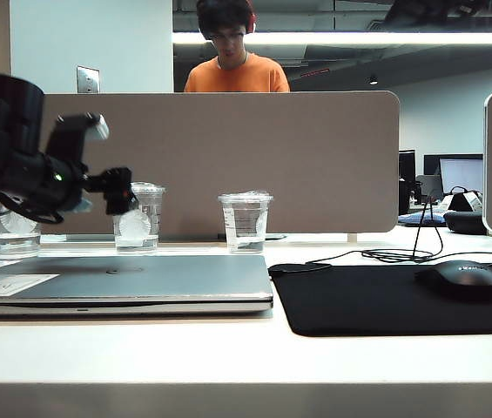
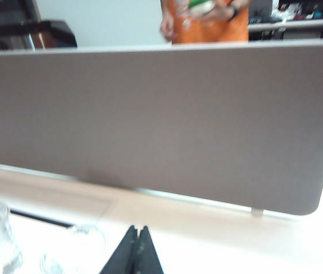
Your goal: Pick up the coffee cup on the middle and place it on the right side of the laptop.
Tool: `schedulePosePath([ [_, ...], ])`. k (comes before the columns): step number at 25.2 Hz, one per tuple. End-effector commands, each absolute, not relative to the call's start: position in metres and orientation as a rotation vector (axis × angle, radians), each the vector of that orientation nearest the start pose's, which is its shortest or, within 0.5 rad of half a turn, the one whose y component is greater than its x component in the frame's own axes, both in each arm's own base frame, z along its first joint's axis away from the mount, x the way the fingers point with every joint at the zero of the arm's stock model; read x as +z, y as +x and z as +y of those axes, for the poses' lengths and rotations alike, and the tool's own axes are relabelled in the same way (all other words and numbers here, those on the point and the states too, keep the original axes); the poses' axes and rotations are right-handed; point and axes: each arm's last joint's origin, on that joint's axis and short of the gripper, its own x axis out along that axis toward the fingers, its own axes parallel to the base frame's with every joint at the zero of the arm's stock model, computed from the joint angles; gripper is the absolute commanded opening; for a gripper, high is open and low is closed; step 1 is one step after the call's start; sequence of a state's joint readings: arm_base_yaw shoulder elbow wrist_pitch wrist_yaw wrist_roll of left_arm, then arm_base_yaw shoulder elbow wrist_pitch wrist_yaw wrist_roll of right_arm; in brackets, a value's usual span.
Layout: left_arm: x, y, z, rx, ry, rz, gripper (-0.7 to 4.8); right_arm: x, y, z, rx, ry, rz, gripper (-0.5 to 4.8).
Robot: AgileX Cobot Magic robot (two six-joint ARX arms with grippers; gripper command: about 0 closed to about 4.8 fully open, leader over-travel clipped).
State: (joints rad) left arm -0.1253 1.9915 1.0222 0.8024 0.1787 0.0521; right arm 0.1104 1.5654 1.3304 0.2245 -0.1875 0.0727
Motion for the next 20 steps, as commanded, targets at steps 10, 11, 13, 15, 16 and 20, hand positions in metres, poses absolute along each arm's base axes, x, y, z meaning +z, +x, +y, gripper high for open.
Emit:
schedulePosePath([
  [10,0.155,0.496,-0.067,-0.288,0.048,0.216,4.79,0.359,0.371,0.049,0.306,-0.033,0.037,-0.02],
  [11,0.154,0.499,-0.068,-0.288,0.048,0.212,4.79,0.359,0.371,0.049,0.306,-0.033,0.039,-0.02],
  [13,0.155,0.502,-0.068,-0.288,0.048,0.206,4.79,0.358,0.371,0.049,0.306,-0.033,0.044,-0.02],
  [15,0.155,0.502,-0.068,-0.289,0.048,0.202,4.79,0.358,0.371,0.049,0.306,-0.033,0.047,-0.02],
  [16,0.155,0.502,-0.068,-0.292,0.048,0.202,4.79,0.358,0.371,0.048,0.306,-0.033,0.047,-0.02],
  [20,0.155,0.501,-0.069,-0.322,0.045,0.204,4.26,0.358,0.371,0.049,0.306,-0.033,0.047,-0.02],
])
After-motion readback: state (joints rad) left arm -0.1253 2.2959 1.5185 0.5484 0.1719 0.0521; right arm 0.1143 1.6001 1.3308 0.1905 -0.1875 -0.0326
